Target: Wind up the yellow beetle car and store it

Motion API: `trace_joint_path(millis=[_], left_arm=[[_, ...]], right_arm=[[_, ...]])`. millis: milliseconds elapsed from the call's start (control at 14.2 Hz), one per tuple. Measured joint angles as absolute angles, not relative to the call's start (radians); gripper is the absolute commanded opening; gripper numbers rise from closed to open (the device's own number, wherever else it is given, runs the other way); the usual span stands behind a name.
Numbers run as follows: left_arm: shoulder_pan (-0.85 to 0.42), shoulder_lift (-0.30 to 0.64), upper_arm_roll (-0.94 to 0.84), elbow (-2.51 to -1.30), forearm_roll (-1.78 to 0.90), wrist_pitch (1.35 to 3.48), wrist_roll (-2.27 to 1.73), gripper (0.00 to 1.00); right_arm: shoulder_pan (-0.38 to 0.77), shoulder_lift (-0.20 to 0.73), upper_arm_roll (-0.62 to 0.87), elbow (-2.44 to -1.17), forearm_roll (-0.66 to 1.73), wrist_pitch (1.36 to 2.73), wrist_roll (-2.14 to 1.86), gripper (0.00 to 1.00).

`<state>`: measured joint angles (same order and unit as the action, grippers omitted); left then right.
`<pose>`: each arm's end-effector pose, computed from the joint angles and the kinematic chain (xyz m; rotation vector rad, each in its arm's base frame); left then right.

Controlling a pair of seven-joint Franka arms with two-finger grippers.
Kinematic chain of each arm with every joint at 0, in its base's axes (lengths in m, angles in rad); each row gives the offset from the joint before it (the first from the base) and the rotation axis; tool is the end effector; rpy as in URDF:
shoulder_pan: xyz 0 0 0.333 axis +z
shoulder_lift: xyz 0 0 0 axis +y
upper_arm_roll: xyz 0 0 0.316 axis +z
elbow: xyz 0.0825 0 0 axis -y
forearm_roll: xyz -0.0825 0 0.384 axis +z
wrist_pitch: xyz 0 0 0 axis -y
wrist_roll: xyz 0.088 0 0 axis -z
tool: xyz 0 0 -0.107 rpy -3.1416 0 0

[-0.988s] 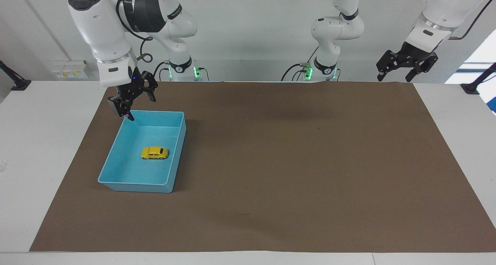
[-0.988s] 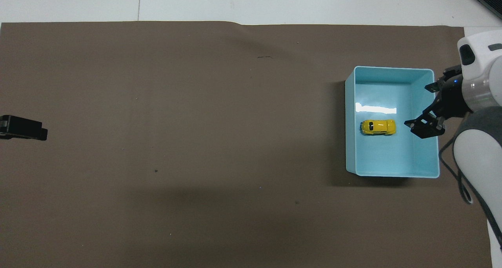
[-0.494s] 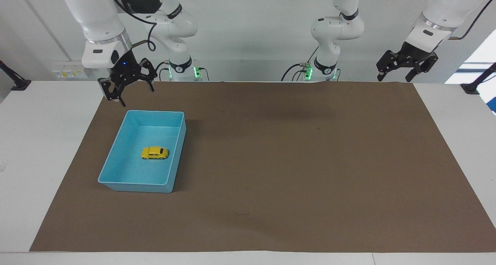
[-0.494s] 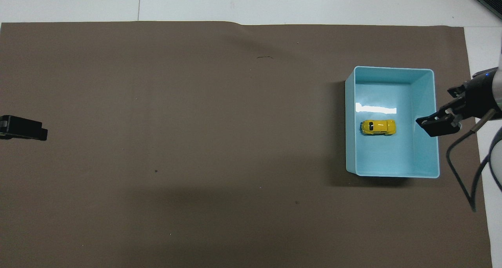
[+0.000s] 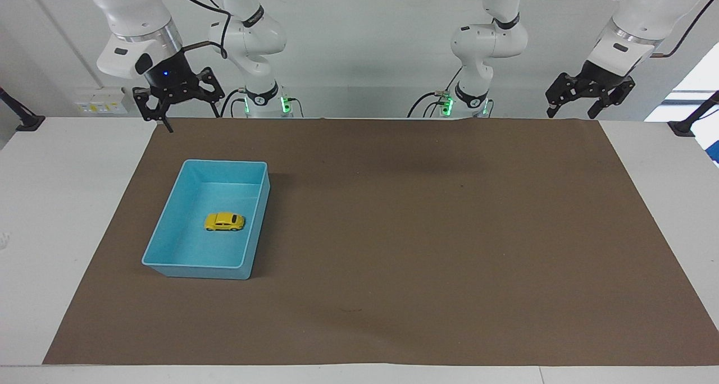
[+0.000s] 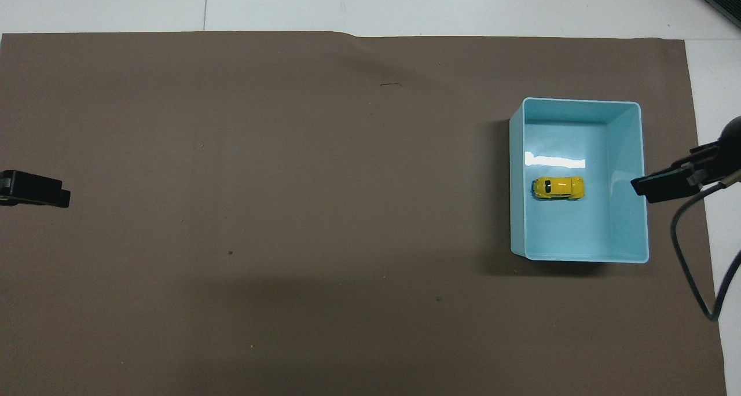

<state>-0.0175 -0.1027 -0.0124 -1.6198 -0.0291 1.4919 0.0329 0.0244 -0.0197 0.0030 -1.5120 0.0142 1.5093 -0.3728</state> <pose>0.5136 -0.0190 0.6496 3.1119 -0.1006 -0.0392 0.5422 0.0165 0.6574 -3.0677 -0.6238 -0.0300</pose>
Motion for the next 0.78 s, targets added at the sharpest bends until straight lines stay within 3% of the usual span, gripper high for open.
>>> trace_joint_path(millis=[776], left_arm=[[-0.018,-0.103,-0.012,-1.62,-0.029,1.492,0.033,1.0]], right_arm=[[0.025,-0.02,0.003,-1.463,0.041,1.435,0.01,1.0]])
